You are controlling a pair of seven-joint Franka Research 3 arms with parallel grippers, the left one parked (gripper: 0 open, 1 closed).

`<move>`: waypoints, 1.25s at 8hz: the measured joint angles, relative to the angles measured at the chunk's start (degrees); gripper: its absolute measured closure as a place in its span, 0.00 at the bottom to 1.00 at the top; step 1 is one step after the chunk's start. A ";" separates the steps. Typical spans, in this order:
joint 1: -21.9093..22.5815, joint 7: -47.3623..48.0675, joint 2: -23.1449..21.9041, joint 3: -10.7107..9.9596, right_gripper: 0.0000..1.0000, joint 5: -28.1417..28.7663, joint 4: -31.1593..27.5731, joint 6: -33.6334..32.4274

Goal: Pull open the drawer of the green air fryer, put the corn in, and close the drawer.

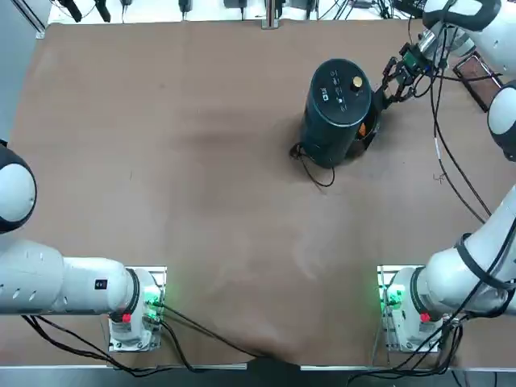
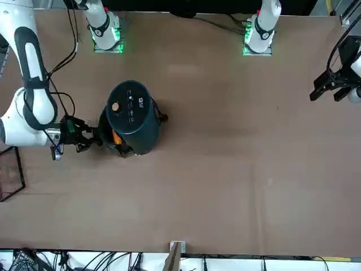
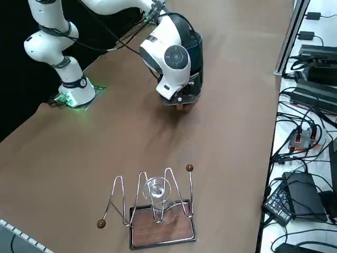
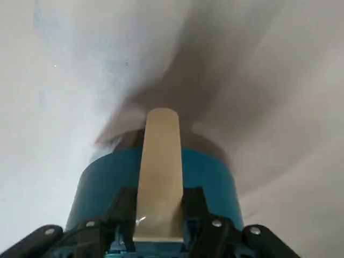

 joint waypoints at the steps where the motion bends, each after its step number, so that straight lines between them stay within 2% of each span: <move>1: 0.12 -0.18 0.06 0.02 0.54 0.66 -0.10 0.07; 10: 1.51 -0.21 1.26 0.10 0.54 3.23 -0.26 0.56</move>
